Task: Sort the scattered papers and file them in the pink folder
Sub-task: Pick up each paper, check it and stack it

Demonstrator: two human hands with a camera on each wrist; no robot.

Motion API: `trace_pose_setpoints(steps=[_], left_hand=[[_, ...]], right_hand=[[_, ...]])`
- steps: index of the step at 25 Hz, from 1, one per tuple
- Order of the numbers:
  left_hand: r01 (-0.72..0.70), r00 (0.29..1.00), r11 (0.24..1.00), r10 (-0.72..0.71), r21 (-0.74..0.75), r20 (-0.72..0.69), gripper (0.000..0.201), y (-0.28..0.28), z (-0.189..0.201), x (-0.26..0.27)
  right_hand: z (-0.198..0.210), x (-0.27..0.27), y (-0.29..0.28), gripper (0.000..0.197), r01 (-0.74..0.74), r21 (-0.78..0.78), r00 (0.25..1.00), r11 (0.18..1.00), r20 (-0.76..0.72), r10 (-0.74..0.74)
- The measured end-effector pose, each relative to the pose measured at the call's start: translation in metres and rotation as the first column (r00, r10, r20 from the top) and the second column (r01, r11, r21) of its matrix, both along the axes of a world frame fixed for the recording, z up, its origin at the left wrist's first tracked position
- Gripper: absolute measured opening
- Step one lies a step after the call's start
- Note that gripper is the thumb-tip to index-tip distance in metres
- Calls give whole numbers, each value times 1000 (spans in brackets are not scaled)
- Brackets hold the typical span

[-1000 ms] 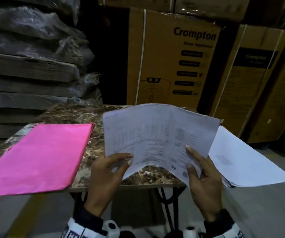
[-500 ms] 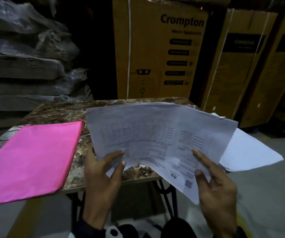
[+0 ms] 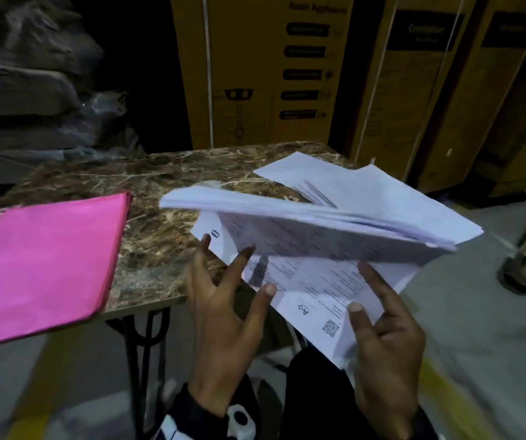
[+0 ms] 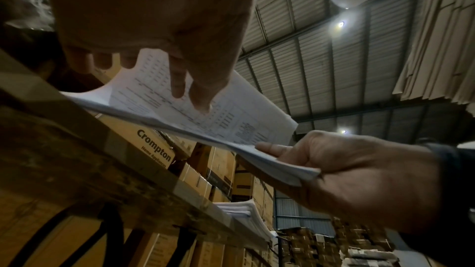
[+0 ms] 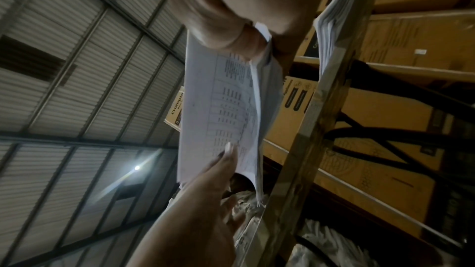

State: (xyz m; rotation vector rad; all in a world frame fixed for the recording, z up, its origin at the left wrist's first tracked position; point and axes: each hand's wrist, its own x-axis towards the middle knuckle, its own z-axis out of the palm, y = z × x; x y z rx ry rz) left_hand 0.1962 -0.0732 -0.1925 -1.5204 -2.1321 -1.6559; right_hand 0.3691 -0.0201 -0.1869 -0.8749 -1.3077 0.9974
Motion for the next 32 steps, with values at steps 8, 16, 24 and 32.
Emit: trace_pose_setpoints(steps=[8,16,24,32], left_hand=[[-73,986,996,80,-49,148,58,-13,-11,18],[82,883,994,-107,74,458,46,-19,-12,39],[210,880,965,-257,160,400,39,15,-6,34],[293,878,943,-330,156,347,44,78,18,46]], right_hand=[[-22,-24,-9,50,-142,-86,958,986,-262,115],[-48,-35,-23,56,-243,-91,917,966,-347,198],[-34,27,32,46,-176,-107,970,979,-188,154],[-5,83,83,42,-61,-42,991,997,117,65]])
